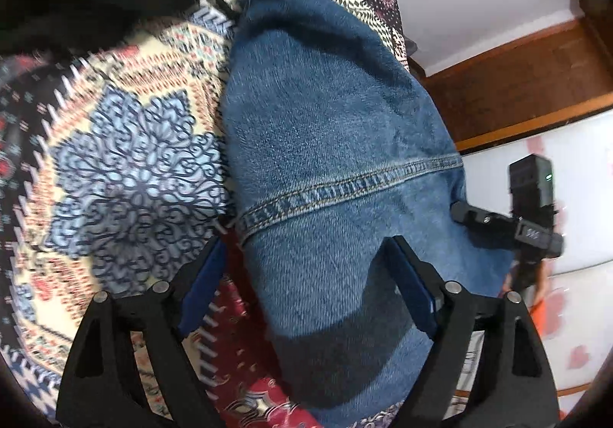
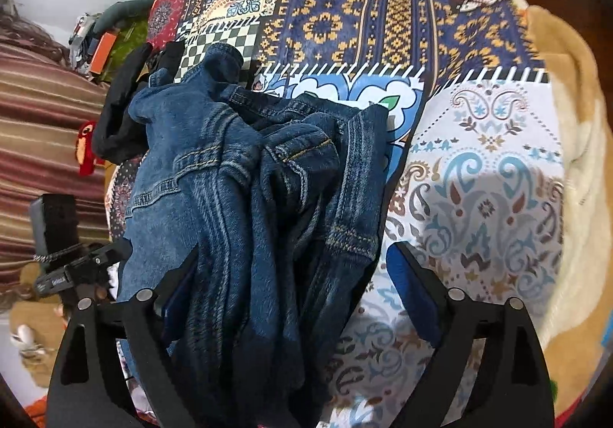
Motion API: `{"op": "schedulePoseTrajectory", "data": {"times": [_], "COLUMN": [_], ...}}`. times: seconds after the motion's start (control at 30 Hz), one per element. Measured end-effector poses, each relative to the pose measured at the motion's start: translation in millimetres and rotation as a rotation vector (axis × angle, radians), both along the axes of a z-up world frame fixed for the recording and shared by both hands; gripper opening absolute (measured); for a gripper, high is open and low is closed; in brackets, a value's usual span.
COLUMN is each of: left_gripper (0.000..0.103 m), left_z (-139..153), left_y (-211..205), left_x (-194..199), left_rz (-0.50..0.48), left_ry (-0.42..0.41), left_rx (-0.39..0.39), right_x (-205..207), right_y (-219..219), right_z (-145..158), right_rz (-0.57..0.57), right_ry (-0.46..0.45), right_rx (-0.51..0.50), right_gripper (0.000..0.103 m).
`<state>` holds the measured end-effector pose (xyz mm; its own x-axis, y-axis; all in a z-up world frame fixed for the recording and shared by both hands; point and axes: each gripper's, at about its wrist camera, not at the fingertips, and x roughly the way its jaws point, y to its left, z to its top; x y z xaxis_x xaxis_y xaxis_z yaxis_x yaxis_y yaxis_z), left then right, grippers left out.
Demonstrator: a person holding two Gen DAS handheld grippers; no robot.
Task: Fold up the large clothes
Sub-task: 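Grasp the folded jacket bundle with both grippers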
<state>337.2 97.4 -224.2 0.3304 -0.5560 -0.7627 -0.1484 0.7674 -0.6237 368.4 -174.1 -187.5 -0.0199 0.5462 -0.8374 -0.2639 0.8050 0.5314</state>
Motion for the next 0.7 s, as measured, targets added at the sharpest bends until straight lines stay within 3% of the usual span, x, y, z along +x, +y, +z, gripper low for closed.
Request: {"op": "schedulePoseTrajectory", "data": {"times": [0.13,0.3,0.47,0.6,0.7], "left_gripper": [0.094,0.094,0.094,0.094,0.085], "left_z": [-15.7,-39.0,-36.6,-25.9,-15.5], "left_y": [0.4,-2.9,-16.2,-29.9,-33.5], "left_x": [8.7,19.4,27.8,20.0,18.3], "left_rz": [0.008,0.031,0.005,-0.006,-0.019], "left_ry": [0.05,0.124,0.113,0.117,0.103], "left_rx": [-0.089,-0.259,-0.223,-0.198,-0.169], "right_x": [8.5,17.2,20.0,17.7,14.7], "right_y": [5.4,9.8,9.3,5.9,4.4], "right_z": [-6.2,-11.5,-13.4,-14.5,-11.6], "right_rz": [0.014,0.009,-0.01,-0.024,-0.04], "right_ry": [0.028,0.064,0.092,0.126,0.134], "right_rx": [0.032,0.056,0.066,0.093,0.105], "right_gripper": [0.096,0.097,0.094,0.073,0.058]}}
